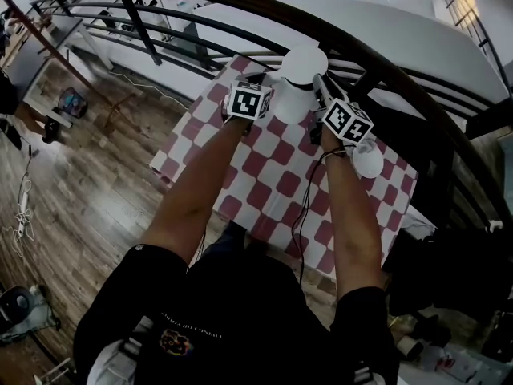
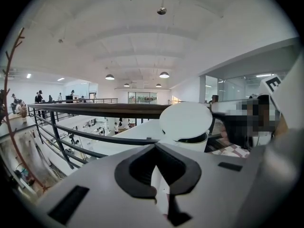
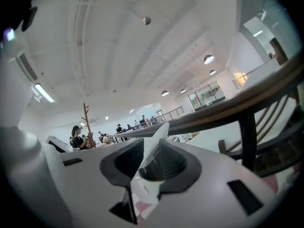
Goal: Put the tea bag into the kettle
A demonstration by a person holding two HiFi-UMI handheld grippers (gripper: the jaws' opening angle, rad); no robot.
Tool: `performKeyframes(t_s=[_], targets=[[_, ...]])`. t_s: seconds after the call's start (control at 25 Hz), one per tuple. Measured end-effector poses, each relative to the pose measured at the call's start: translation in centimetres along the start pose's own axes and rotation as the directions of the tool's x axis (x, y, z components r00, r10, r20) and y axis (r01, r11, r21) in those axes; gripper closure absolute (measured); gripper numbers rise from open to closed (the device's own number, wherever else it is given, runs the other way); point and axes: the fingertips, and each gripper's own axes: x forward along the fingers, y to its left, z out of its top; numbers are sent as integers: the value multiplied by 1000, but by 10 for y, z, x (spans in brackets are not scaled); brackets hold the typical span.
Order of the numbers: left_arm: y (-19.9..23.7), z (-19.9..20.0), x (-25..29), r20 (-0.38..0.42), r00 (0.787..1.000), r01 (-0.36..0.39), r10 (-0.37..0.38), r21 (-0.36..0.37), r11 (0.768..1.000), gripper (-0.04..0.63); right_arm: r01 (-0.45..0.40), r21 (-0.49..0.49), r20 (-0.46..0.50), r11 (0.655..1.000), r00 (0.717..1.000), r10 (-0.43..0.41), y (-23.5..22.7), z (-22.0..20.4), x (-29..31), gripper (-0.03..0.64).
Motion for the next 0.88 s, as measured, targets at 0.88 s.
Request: performKeyframes(t_s=[0.88], targets=[[-6, 2, -5, 14, 1000, -20, 19, 38, 999, 595, -38, -387, -39, 921, 999, 25, 50, -15, -2, 523]])
